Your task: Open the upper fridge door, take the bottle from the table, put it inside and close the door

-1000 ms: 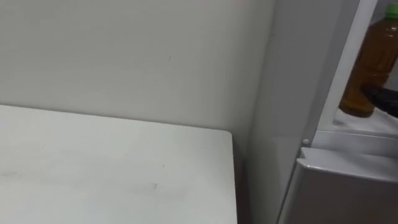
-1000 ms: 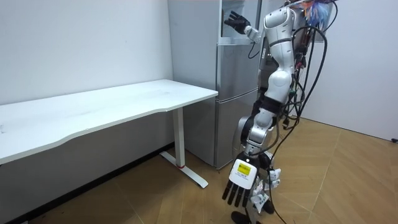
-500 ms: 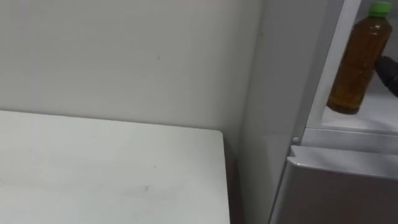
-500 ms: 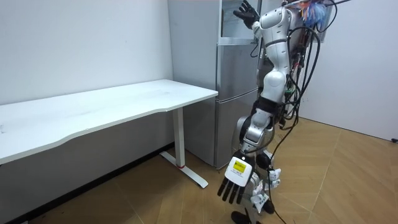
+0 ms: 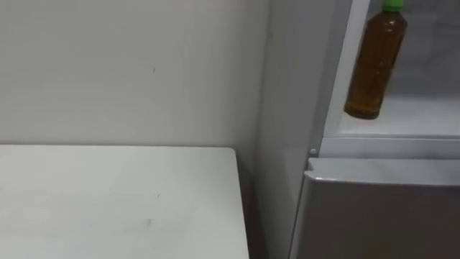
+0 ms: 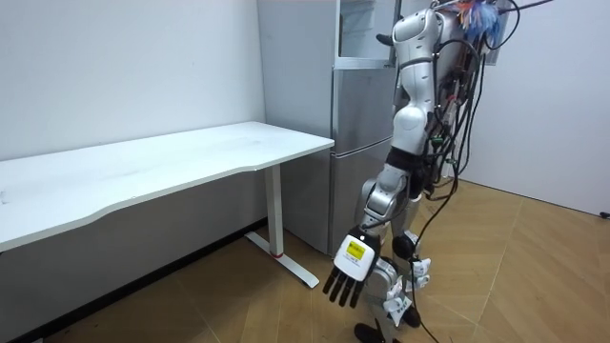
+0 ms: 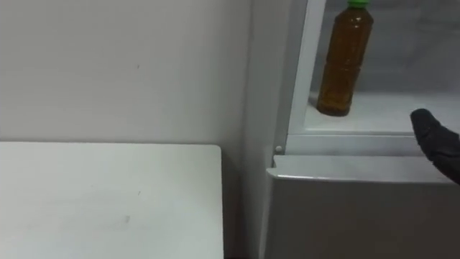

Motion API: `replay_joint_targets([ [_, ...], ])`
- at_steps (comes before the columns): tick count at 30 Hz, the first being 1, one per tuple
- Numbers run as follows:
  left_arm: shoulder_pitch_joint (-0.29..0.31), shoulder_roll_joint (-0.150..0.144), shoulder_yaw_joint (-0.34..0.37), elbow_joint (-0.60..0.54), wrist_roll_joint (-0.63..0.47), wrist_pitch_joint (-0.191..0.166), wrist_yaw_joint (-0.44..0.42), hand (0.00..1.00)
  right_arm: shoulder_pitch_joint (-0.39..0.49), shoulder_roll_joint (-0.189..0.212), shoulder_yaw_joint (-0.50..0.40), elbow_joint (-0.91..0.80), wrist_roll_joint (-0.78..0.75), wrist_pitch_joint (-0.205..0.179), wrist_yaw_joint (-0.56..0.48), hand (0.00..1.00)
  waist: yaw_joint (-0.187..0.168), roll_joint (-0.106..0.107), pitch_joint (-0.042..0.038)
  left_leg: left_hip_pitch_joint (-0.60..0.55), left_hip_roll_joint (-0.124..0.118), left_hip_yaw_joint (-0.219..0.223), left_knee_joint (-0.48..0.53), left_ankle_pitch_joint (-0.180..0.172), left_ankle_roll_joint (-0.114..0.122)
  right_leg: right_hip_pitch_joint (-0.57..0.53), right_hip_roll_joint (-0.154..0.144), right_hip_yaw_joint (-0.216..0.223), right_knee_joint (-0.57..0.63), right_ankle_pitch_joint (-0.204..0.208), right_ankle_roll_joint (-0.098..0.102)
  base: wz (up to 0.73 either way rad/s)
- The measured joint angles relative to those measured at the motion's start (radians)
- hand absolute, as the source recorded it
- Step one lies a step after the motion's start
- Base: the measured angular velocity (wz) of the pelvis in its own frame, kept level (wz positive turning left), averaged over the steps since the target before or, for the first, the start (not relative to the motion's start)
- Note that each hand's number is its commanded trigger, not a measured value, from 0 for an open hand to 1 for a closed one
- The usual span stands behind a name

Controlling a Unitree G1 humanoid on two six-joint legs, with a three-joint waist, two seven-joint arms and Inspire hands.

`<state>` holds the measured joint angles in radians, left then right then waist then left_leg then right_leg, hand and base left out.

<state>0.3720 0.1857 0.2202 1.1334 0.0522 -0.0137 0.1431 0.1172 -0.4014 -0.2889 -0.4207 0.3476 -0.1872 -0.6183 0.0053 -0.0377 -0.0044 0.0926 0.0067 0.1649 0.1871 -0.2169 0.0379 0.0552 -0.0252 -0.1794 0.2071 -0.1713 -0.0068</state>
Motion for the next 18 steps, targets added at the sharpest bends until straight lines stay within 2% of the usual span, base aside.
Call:
replay_joint_targets([
  [2, -0.006, 0.000, -0.029, 0.016, -0.006, 0.001, 0.002, 0.00, 0.024, 0.025, -0.001, 0.001, -0.009, -0.009, -0.043, 0.00, -0.002, 0.004, -0.0019, -0.002, 0.000, 0.002, 0.001, -0.001, 0.001, -0.005, 0.001, 0.008, -0.001, 0.000, 0.000, -0.07],
  [6, -0.011, 0.000, -0.042, 0.013, -0.006, 0.001, 0.005, 0.00, 0.087, 0.064, 0.002, 0.014, -0.008, -0.009, -0.095, 0.00, -0.001, 0.008, -0.0041, 0.000, 0.001, 0.003, -0.001, -0.001, 0.001, -0.006, 0.002, 0.010, -0.003, 0.000, 0.000, -0.01],
  [7, -0.011, 0.000, -0.051, 0.012, -0.006, 0.000, 0.007, 0.00, 0.098, 0.081, 0.002, 0.023, -0.006, -0.009, -0.107, 0.00, -0.001, 0.008, -0.0023, 0.005, 0.001, 0.008, -0.002, -0.001, 0.001, -0.005, 0.003, 0.014, -0.002, 0.000, 0.000, -0.07],
  [8, -0.011, 0.000, -0.056, 0.012, -0.006, 0.000, 0.008, 0.00, 0.104, 0.089, 0.004, 0.030, -0.006, -0.012, -0.111, 0.00, -0.002, 0.014, -0.0040, 0.006, 0.002, 0.013, -0.003, -0.002, 0.000, -0.004, 0.004, 0.015, -0.002, 0.000, 0.000, -0.11],
  [9, -0.011, 0.000, -0.070, 0.012, -0.005, -0.001, 0.011, 0.00, 0.119, 0.099, 0.009, 0.060, -0.006, -0.027, -0.117, 0.00, -0.002, 0.014, -0.0025, 0.006, 0.003, 0.018, -0.004, -0.004, 0.000, -0.003, 0.006, 0.015, -0.001, 0.000, 0.000, -0.10],
  [12, -0.012, 0.000, -0.092, 0.014, -0.007, -0.003, 0.020, 0.00, 0.150, 0.126, 0.023, 0.121, 0.007, -0.031, -0.145, 0.00, -0.003, 0.024, 0.0014, 0.005, 0.005, 0.021, -0.006, -0.008, -0.001, -0.007, 0.006, 0.016, -0.001, 0.000, 0.000, -0.07],
  [13, -0.012, 0.000, -0.107, 0.013, -0.015, -0.005, 0.022, 0.00, 0.152, 0.129, 0.026, 0.151, 0.021, -0.035, -0.155, 0.00, -0.009, 0.029, 0.0038, 0.005, 0.005, 0.021, -0.006, -0.010, 0.000, -0.007, 0.006, 0.015, -0.002, 0.000, 0.000, -0.05],
  [17, -0.016, -0.003, -0.113, 0.011, -0.022, -0.012, 0.022, 0.00, 0.163, 0.135, 0.032, 0.299, 0.112, -0.048, -0.166, 0.00, -0.015, 0.047, 0.0024, 0.007, 0.005, 0.022, -0.009, -0.011, 0.000, -0.003, 0.007, 0.014, -0.005, 0.000, 0.001, 0.00],
  [18, -0.015, -0.004, -0.114, 0.011, -0.023, -0.012, 0.022, 0.00, 0.163, 0.139, 0.032, 0.324, 0.131, -0.048, -0.165, 0.00, -0.017, 0.046, 0.0001, 0.007, 0.005, 0.022, -0.009, -0.011, 0.000, -0.003, 0.007, 0.014, -0.005, -0.001, 0.001, 0.05],
])
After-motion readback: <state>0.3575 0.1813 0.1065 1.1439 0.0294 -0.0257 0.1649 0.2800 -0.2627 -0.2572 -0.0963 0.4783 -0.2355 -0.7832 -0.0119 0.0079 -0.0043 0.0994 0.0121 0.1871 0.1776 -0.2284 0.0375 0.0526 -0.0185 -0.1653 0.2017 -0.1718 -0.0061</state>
